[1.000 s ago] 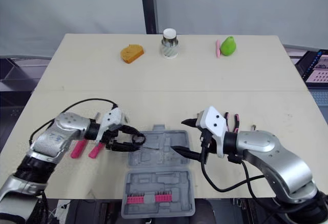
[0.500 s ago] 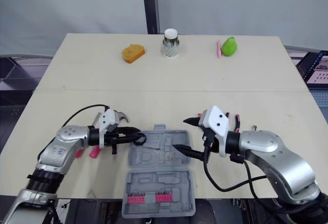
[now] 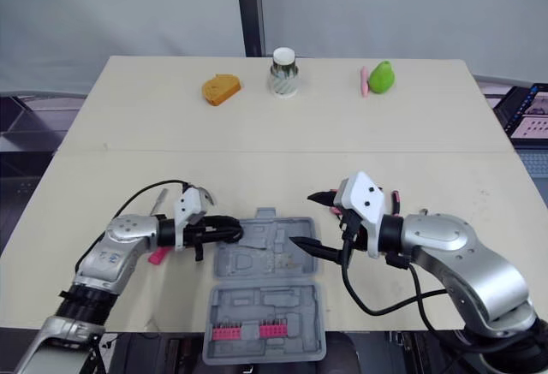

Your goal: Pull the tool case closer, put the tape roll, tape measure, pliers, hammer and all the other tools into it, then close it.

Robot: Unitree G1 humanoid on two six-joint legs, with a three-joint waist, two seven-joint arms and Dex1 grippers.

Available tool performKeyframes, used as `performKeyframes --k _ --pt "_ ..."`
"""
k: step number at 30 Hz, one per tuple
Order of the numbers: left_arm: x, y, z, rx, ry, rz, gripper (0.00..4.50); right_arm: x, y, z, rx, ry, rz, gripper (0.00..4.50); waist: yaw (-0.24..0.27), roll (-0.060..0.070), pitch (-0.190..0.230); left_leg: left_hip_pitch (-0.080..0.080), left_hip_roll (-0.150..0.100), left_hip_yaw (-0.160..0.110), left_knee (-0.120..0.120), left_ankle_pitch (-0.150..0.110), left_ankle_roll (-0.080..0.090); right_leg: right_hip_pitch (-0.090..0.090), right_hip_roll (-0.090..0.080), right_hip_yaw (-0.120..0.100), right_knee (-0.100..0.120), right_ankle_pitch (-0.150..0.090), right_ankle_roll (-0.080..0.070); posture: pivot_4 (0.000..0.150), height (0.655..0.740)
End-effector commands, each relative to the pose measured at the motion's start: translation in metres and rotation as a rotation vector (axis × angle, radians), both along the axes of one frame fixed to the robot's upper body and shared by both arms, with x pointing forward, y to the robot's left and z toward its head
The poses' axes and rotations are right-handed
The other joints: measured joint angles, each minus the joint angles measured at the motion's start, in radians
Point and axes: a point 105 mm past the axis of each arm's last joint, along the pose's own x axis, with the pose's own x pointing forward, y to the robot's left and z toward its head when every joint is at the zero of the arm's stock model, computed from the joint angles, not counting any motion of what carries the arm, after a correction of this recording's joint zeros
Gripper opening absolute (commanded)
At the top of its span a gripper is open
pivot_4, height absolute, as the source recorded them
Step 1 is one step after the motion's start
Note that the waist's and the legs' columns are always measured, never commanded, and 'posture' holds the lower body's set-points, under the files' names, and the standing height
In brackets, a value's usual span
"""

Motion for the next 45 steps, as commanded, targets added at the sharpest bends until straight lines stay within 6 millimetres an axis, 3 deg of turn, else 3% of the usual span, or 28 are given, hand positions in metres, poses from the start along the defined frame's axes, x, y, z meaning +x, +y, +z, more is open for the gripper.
performKeyframes --k 1,24,28,32,34,37,39,41,44,45 --pt "0.002 -0.002 0.001 0.017 -0.031 -0.013 1.15 -0.003 0.001 0.008 0.007 -0.034 0.021 4.50 0.001 0.000 0.000 0.000 0.000 0.000 0.000 0.000 0.000 0.000 0.000 0.000 0.000 0.000 0.000 0.150 0.7400" --pt "-0.007 0.009 -0.036 0.228 -0.166 -0.098 1.15 -0.004 -0.003 0.008 -0.020 -0.034 0.022 4.50 0.001 0.000 -0.001 0.001 0.000 0.000 0.000 0.000 0.000 0.001 0.000 0.000 0.000 0.000 0.000 0.150 0.7400" --pt "-0.004 0.010 -0.028 0.158 -0.131 -0.058 1.15 -0.003 -0.005 0.008 -0.017 -0.033 0.021 4.50 0.000 0.000 -0.001 0.001 0.000 0.000 0.000 0.000 0.000 0.001 0.000 0.000 0.000 0.000 0.000 0.150 0.7400" --pt "0.000 0.009 -0.004 0.003 -0.040 0.010 1.15 0.001 -0.016 0.010 -0.003 -0.033 -0.004 4.50 -0.001 0.000 -0.001 0.001 0.000 0.000 0.000 0.000 0.000 0.001 0.000 0.000 0.001 0.000 0.000 0.150 0.7400" --pt "0.000 0.019 0.015 -0.053 0.002 0.051 1.15 0.005 -0.036 0.015 0.033 -0.021 -0.066 4.50 0.001 0.000 0.000 0.001 0.000 0.000 0.000 0.000 0.000 0.001 0.000 0.000 0.001 0.000 0.000 0.150 0.7400" --pt "0.004 0.056 0.060 -0.114 -0.012 0.212 1.15 0.008 -0.093 0.013 0.084 0.022 -0.248 4.50 0.003 -0.003 0.001 -0.001 0.000 -0.002 0.000 0.000 0.000 0.001 0.000 0.000 0.000 0.000 0.000 0.150 0.7400" --pt "0.002 0.088 0.074 -0.113 -0.035 0.348 1.15 0.007 -0.132 0.005 0.104 0.053 -0.376 4.50 0.001 -0.002 0.001 0.000 0.000 -0.002 0.000 0.000 0.000 0.001 0.000 0.000 0.001 0.000 0.000 0.150 0.7400" --pt "-0.006 0.128 0.078 -0.089 -0.056 0.508 1.15 0.004 -0.175 -0.008 0.109 0.089 -0.517 4.50 0.000 -0.001 0.000 0.001 0.000 -0.001 -0.001 0.000 0.000 0.002 0.000 0.000 0.000 0.000 0.000 0.150 0.7400" --pt "-0.028 0.188 0.069 -0.017 -0.067 0.728 1.91 -0.003 -0.233 -0.031 0.107 0.134 -0.705 4.50 -0.007 -0.001 0.000 0.005 0.001 0.004 -0.006 0.000 0.000 0.002 0.000 0.001 -0.002 0.000 0.000 0.150 0.7400" --pt "-0.036 0.202 0.067 -0.013 -0.063 0.784 2.36 -0.005 -0.246 -0.036 0.102 0.143 -0.746 4.50 -0.011 -0.001 0.000 0.006 0.001 0.006 -0.008 0.000 0.000 0.002 0.000 0.000 -0.004 0.000 0.000 0.150 0.7400"
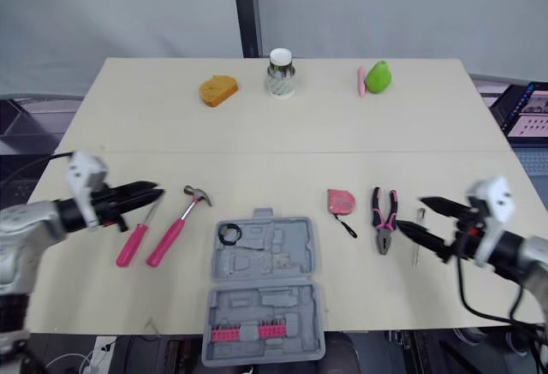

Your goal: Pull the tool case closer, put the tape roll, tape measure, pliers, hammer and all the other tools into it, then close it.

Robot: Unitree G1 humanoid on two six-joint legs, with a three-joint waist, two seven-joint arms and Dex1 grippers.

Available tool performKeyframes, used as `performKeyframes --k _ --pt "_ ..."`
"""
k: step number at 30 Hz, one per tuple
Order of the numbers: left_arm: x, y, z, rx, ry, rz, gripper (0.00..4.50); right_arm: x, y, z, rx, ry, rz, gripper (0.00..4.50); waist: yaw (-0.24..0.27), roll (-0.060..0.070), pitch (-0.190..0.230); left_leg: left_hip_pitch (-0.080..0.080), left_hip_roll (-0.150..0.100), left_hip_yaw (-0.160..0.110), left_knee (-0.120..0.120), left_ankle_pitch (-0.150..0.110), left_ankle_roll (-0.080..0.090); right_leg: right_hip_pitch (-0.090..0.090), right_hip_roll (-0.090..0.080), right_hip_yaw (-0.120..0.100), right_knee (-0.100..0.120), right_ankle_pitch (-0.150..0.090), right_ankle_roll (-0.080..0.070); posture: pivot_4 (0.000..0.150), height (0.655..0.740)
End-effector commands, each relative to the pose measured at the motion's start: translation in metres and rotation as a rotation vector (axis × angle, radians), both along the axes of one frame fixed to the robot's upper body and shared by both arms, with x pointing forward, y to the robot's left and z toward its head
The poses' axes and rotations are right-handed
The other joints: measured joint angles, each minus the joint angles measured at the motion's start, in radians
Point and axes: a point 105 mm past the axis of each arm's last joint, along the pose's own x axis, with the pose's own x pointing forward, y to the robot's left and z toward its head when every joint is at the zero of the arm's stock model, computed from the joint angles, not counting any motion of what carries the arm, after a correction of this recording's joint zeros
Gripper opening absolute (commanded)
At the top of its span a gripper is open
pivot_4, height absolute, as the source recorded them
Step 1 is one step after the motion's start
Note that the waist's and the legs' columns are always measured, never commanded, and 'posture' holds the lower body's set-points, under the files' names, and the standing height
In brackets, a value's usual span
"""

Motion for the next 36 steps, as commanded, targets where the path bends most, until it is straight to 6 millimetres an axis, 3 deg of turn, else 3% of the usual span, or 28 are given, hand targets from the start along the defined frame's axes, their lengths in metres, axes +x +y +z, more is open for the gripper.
performKeyframes --k 1,3,5,9,20,23,26,28,31,36 --pt "-0.026 0.060 -0.003 0.042 -0.007 0.241 2.81 -0.007 -0.053 -0.008 -0.031 -0.002 -0.158 4.50 -0.008 0.000 0.000 0.001 0.000 0.001 -0.001 0.000 0.000 0.000 0.000 0.000 0.000 0.000 0.000 0.150 0.7400" --pt "-0.045 0.091 -0.014 0.058 0.010 0.361 3.89 -0.007 -0.078 -0.018 -0.034 0.010 -0.240 4.50 -0.014 0.000 0.000 0.001 0.001 0.002 -0.001 0.000 0.000 -0.001 0.000 0.000 -0.001 0.000 0.000 0.150 0.7400" --pt "-0.061 0.115 -0.022 0.067 0.019 0.455 4.45 -0.005 -0.094 -0.028 -0.042 0.021 -0.294 4.50 -0.019 0.000 0.000 0.001 0.001 0.003 0.000 0.000 0.000 -0.001 0.000 0.000 -0.002 0.000 0.000 0.150 0.7400" --pt "-0.073 0.131 -0.024 0.082 -0.008 0.534 4.45 0.001 -0.104 -0.038 -0.063 0.027 -0.320 4.50 -0.016 0.000 0.000 0.001 0.001 0.003 -0.001 0.000 0.000 -0.001 -0.001 0.000 -0.002 0.000 0.000 0.150 0.7400" --pt "-0.060 0.106 -0.025 0.066 -0.031 0.458 4.45 0.009 -0.096 -0.042 -0.076 0.023 -0.279 4.50 -0.020 0.000 0.000 0.000 0.001 0.003 -0.001 0.000 0.000 -0.001 -0.001 0.000 -0.002 0.000 0.000 0.150 0.7400" --pt "-0.040 0.067 -0.014 0.045 -0.065 0.286 4.45 0.016 -0.069 -0.040 -0.070 -0.001 -0.216 4.50 -0.014 0.000 0.000 0.000 0.001 0.003 -0.001 0.000 0.000 -0.001 -0.001 0.000 -0.002 0.000 0.000 0.150 0.7400" --pt "-0.016 0.001 -0.003 0.010 -0.089 0.036 4.45 0.020 -0.026 -0.041 -0.060 -0.010 -0.151 4.50 -0.003 0.000 0.000 -0.001 0.001 0.001 0.001 0.000 0.000 0.000 -0.001 0.001 -0.001 0.000 0.000 0.150 0.7400" --pt "-0.007 -0.061 0.002 -0.007 -0.091 -0.201 4.45 0.021 0.007 -0.043 -0.057 -0.013 -0.134 4.50 0.010 0.000 0.000 -0.002 0.001 0.001 0.003 0.000 0.000 -0.001 -0.001 0.001 0.000 0.000 0.000 0.150 0.7400" --pt "-0.011 -0.125 0.006 -0.022 -0.087 -0.456 4.45 0.021 0.050 -0.041 -0.034 -0.025 -0.126 4.50 0.009 0.001 -0.001 -0.003 0.000 0.000 0.005 0.000 -0.001 -0.001 -0.001 0.002 0.001 0.000 0.000 0.150 0.7400" --pt "-0.032 -0.188 0.003 -0.025 -0.077 -0.745 4.45 0.020 0.096 -0.043 -0.048 -0.008 -0.102 4.50 0.004 0.003 -0.002 -0.002 0.000 0.001 0.003 -0.001 -0.001 -0.002 0.001 0.003 0.002 0.000 0.000 0.150 0.7400"
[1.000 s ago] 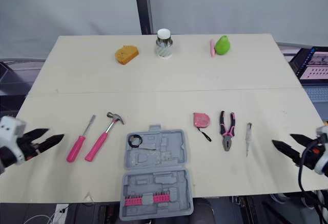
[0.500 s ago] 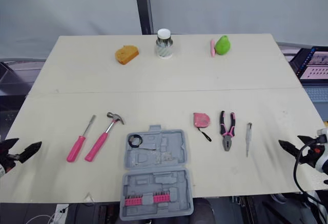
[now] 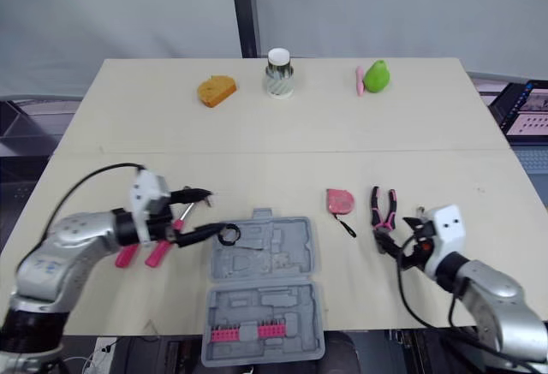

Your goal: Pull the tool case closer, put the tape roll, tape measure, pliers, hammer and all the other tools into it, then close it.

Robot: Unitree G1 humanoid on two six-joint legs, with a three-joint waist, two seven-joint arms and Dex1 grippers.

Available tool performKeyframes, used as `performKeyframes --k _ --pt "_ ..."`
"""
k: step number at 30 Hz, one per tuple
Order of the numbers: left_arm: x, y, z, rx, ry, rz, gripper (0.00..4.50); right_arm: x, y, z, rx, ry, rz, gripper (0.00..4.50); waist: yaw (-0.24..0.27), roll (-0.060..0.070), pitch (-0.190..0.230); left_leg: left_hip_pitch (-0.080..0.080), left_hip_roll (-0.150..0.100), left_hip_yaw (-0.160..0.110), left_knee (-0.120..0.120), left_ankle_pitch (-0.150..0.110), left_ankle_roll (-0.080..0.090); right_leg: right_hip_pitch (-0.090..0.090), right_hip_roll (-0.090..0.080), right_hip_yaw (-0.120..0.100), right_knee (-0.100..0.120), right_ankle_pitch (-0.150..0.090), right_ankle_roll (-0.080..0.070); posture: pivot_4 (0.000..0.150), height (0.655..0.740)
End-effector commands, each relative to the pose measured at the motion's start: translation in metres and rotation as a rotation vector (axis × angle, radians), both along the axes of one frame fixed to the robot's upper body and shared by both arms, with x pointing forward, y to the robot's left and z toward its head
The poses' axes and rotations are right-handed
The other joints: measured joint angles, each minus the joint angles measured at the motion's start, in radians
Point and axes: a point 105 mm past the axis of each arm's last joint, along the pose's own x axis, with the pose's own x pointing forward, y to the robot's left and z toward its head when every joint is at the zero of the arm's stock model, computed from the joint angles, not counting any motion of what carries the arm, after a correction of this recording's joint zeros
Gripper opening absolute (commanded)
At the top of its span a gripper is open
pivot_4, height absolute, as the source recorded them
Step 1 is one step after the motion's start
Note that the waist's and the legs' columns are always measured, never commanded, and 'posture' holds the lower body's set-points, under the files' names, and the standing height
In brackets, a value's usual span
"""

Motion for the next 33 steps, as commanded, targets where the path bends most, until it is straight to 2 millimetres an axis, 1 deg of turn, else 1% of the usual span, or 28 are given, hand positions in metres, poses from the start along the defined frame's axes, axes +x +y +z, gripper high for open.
performKeyframes --k 1,3,5,7,9,12,17,21,26,29,31,33 --pt "-0.020 -0.036 -0.003 0.012 -0.009 -0.199 4.45 0.003 0.028 0.008 -0.021 -0.014 0.005 4.50 0.000 0.000 0.000 0.000 0.000 0.000 0.000 0.000 0.000 0.000 0.000 0.000 0.000 0.000 0.000 0.150 0.7400" --pt "-0.024 -0.044 -0.008 0.022 -0.010 -0.254 4.45 0.005 0.042 0.004 -0.028 0.005 0.021 4.50 0.000 0.000 0.000 0.001 0.000 0.001 0.000 0.000 0.000 0.000 0.000 0.000 0.000 0.000 0.000 0.150 0.7400" --pt "-0.024 -0.048 -0.009 0.019 -0.017 -0.276 4.45 0.007 0.051 -0.002 -0.049 0.021 0.030 4.50 0.002 0.000 0.000 0.000 0.000 0.000 0.000 0.000 0.000 0.000 0.000 0.001 0.000 0.000 0.000 0.150 0.7400" --pt "-0.022 -0.050 -0.008 0.010 -0.025 -0.277 4.45 0.011 0.055 -0.011 -0.070 0.042 0.027 4.50 0.004 0.000 0.000 0.000 0.000 0.000 0.001 0.000 0.000 0.000 0.000 0.001 0.000 0.000 0.000 0.150 0.7400" --pt "-0.021 -0.052 -0.008 0.006 -0.029 -0.275 4.45 0.013 0.057 -0.016 -0.081 0.053 0.031 4.50 0.007 0.000 0.000 -0.001 -0.001 -0.001 0.003 0.000 0.000 0.000 0.000 0.001 0.000 0.000 0.000 0.150 0.7400" --pt "-0.018 -0.052 -0.009 0.005 -0.035 -0.266 4.45 0.021 0.067 -0.020 -0.074 0.061 0.047 4.50 0.003 0.000 0.000 -0.001 -0.001 -0.001 0.003 0.000 0.000 0.000 0.000 0.001 0.000 0.000 0.000 0.150 0.7400" --pt "-0.018 -0.052 -0.010 0.005 -0.044 -0.257 4.45 0.032 0.075 -0.027 -0.079 0.066 0.050 4.50 0.000 0.000 0.000 -0.001 -0.001 -0.001 0.002 0.000 0.000 0.000 0.000 0.000 0.000 0.000 0.000 0.150 0.7400" --pt "-0.017 -0.051 -0.011 0.010 -0.049 -0.247 4.45 0.036 0.081 -0.033 -0.079 0.080 0.063 4.50 0.002 0.000 0.000 -0.001 -0.001 -0.001 0.003 0.000 0.000 0.000 0.000 0.000 0.001 0.000 0.000 0.150 0.7400" --pt "-0.017 -0.053 -0.009 0.010 -0.057 -0.242 4.45 0.041 0.081 -0.039 -0.079 0.091 0.047 4.50 0.000 0.000 0.000 -0.001 -0.001 -0.001 0.003 0.000 0.000 0.000 0.000 0.001 0.001 0.000 0.000 0.150 0.7400" --pt "-0.019 -0.054 -0.010 0.011 -0.056 -0.242 4.50 0.043 0.079 -0.041 -0.079 0.095 0.021 3.61 0.000 0.000 0.000 0.000 0.000 -0.001 0.003 0.000 0.000 0.000 0.000 0.001 0.002 0.000 0.000 0.150 0.7400" --pt "-0.020 -0.054 -0.010 0.012 -0.055 -0.242 4.50 0.043 0.076 -0.043 -0.083 0.104 0.002 2.64 0.000 0.000 0.000 0.000 0.000 -0.001 0.003 0.000 0.000 0.000 0.000 0.001 0.002 0.000 0.000 0.150 0.7400" --pt "-0.019 -0.054 -0.010 0.010 -0.053 -0.238 4.50 0.042 0.070 -0.047 -0.081 0.126 -0.038 1.65 0.000 0.000 0.000 0.000 0.000 -0.001 0.003 0.000 0.000 0.000 0.000 0.001 0.002 0.000 0.000 0.150 0.7400"
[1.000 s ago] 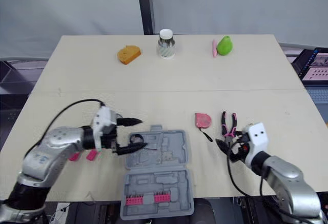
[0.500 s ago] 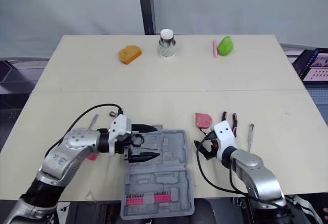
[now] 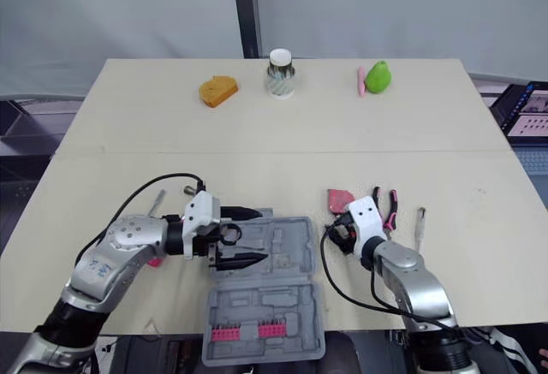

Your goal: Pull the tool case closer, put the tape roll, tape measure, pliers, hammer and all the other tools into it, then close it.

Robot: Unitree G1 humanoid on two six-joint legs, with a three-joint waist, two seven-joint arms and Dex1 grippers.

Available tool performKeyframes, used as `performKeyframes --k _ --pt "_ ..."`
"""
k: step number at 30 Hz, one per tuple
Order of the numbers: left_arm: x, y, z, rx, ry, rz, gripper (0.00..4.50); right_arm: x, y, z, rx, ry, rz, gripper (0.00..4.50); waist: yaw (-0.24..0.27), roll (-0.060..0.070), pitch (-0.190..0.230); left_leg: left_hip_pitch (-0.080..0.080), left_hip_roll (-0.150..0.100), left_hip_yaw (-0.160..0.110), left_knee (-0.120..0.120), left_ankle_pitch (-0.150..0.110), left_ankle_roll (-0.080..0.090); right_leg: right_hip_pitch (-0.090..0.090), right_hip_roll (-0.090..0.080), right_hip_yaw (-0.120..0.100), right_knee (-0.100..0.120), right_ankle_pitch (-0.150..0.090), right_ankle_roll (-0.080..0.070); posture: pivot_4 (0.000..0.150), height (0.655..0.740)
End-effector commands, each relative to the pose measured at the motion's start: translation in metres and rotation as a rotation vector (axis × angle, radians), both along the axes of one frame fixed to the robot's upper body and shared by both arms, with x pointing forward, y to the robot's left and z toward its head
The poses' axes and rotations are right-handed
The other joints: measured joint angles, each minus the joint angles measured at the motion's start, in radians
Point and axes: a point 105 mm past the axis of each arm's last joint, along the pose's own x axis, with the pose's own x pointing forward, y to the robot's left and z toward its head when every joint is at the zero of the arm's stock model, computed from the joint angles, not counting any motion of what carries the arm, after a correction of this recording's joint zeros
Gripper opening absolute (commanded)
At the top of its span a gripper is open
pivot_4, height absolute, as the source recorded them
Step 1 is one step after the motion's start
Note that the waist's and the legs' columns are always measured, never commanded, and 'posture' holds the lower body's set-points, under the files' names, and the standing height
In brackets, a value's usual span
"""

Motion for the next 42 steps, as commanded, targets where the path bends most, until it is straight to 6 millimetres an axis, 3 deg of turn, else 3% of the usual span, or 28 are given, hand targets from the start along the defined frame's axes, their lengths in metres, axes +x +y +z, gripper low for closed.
performKeyframes --k 1,4,9,17,26,36,39,42 --pt "-0.005 -0.004 0.007 -0.013 -0.028 -0.016 4.50 -0.005 -0.008 -0.013 -0.001 0.055 -0.060 1.31 0.000 0.000 0.000 0.000 0.000 0.000 0.000 0.000 0.000 0.000 0.000 0.000 0.000 0.000 0.000 0.150 0.7400" --pt "-0.004 -0.004 0.007 -0.012 -0.027 -0.019 4.50 -0.007 -0.011 -0.014 0.005 0.059 -0.079 0.05 0.001 0.000 0.000 0.000 0.000 0.000 0.000 0.000 0.000 0.000 0.000 0.000 0.000 0.000 0.000 0.150 0.7400" --pt "-0.008 -0.002 0.003 0.016 -0.020 -0.055 4.50 -0.023 -0.009 -0.009 0.035 0.065 -0.046 0.05 0.004 0.000 0.000 0.000 0.000 0.000 0.000 0.000 0.000 0.000 0.000 0.000 0.000 0.000 0.000 0.150 0.7400" --pt "-0.022 0.012 -0.011 0.118 -0.006 -0.160 4.50 -0.084 -0.007 -0.017 0.085 0.172 -0.045 0.05 0.005 0.000 0.000 0.000 0.000 -0.001 -0.001 0.000 0.000 0.000 0.000 0.000 0.000 0.000 0.000 0.150 0.7400" --pt "-0.025 0.018 -0.012 0.147 0.008 -0.222 4.50 -0.148 0.010 -0.029 0.141 0.305 -0.048 0.05 0.005 0.000 0.000 0.000 0.000 0.000 -0.001 0.000 0.000 0.000 0.000 0.002 0.000 0.000 0.000 0.150 0.7400" --pt "-0.029 0.016 -0.014 0.148 0.013 -0.253 4.50 -0.154 0.006 -0.031 0.127 0.313 -0.069 0.05 0.006 0.000 0.000 0.001 0.000 0.000 -0.001 0.000 0.000 0.000 0.000 0.004 0.000 0.000 0.000 0.150 0.7400" --pt "-0.033 0.014 -0.013 0.132 0.000 -0.258 4.50 -0.157 -0.001 -0.017 0.128 0.310 0.008 0.88 0.005 0.000 0.000 0.001 0.000 0.000 -0.001 0.000 0.000 0.000 0.000 0.004 0.000 0.000 0.000 0.150 0.7400" --pt "-0.040 0.015 -0.014 0.125 -0.027 -0.262 4.50 -0.164 -0.010 0.010 0.063 0.296 0.227 2.33 0.006 0.001 0.000 0.001 -0.001 0.002 -0.001 -0.001 0.001 0.000 0.000 0.006 -0.002 0.000 0.000 0.150 0.7400"
